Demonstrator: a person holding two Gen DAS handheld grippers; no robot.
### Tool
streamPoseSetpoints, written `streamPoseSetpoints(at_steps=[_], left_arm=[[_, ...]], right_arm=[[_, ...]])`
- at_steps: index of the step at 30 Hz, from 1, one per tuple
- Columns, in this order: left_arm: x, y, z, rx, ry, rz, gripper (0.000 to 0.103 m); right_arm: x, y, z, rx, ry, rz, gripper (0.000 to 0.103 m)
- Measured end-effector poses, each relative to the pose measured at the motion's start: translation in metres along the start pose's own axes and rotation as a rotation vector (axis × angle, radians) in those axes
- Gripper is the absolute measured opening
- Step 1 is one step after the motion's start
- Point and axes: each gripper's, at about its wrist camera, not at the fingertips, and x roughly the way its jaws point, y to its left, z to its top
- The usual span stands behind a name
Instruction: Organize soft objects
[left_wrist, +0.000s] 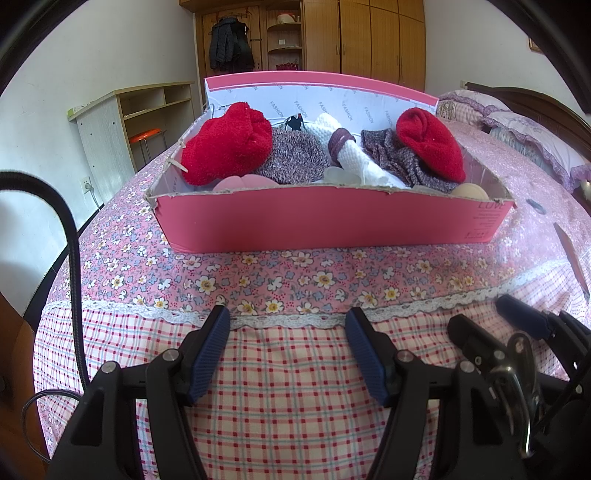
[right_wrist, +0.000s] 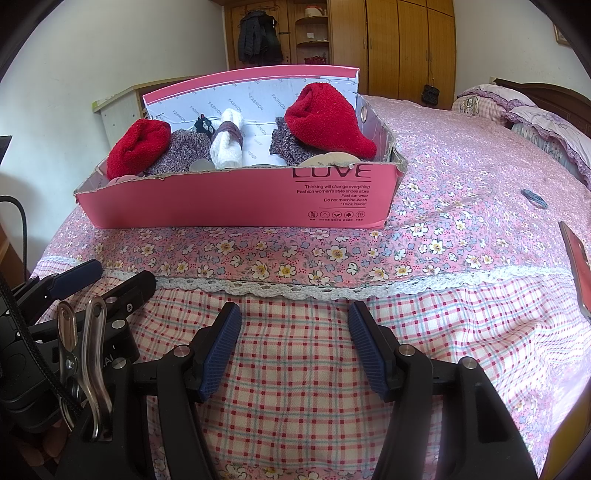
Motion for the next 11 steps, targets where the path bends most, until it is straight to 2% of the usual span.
streamPoseSetpoints(at_steps=[11], left_arm=[[-0.0006, -0.0001, -0.0015, 0.003, 0.000, 0.003, 0.068]], right_arm=[[0.0008, 0.0000, -0.0002, 0.001, -0.001, 0.000, 0.062]])
